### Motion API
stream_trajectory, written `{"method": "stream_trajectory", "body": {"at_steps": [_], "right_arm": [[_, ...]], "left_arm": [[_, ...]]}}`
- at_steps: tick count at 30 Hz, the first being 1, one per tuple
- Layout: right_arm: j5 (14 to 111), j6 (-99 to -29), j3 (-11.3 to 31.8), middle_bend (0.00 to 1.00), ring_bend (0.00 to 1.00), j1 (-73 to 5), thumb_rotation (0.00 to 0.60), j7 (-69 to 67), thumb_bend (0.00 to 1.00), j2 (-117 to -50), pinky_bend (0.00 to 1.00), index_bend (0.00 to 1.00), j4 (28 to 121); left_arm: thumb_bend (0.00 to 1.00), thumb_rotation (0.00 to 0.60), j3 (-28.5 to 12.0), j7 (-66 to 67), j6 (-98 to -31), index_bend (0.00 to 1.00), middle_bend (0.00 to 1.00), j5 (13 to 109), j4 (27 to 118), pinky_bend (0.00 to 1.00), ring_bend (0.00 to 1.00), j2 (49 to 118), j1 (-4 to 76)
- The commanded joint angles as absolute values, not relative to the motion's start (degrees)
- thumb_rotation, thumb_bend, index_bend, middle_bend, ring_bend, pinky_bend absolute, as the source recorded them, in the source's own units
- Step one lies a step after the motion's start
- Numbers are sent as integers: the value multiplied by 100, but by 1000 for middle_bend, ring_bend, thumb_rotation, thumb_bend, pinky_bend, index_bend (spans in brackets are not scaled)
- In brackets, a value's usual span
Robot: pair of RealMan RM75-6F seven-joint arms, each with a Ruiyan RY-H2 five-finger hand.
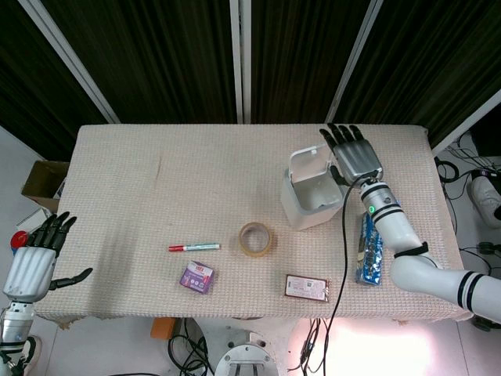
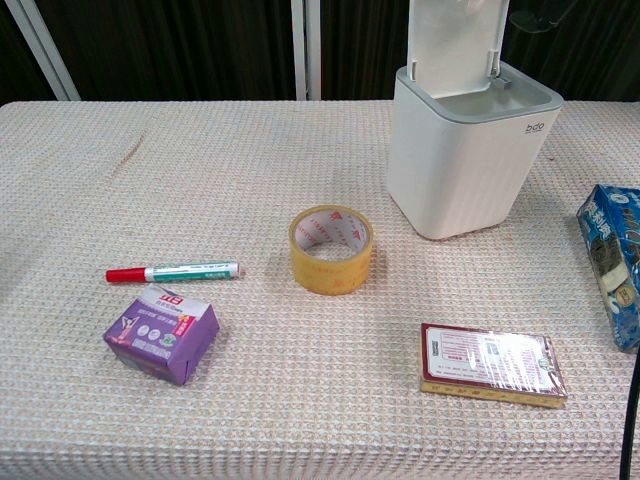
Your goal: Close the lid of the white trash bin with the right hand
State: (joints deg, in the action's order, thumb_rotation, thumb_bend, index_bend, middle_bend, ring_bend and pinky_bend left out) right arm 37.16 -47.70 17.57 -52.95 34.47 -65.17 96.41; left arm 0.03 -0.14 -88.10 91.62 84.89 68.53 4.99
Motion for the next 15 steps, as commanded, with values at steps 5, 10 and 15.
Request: {"method": "stream_trajectory", "body": {"at_steps": [5,10,15], "right_arm": [[3740,-4881,1597,0,0,-5371,600,3342,460,-6509,0,0,9663],[3821,-4870,1543,0,0,-5398,600,3173,447,-6479,0,0,9691],[3880,-4783,1503,6,0,-5441,600,2990,437,-6416,0,0,9727]], "left_arm": [[116,424,11,1,-8824,73,47,9175,8498,215,37,6854,490],[117,424,15,40,-8784,73,47,9150,8536,215,37,6838,494],[117,424,2,93,-8760,73,47,9151,8588,214,37,6827,517]]}}
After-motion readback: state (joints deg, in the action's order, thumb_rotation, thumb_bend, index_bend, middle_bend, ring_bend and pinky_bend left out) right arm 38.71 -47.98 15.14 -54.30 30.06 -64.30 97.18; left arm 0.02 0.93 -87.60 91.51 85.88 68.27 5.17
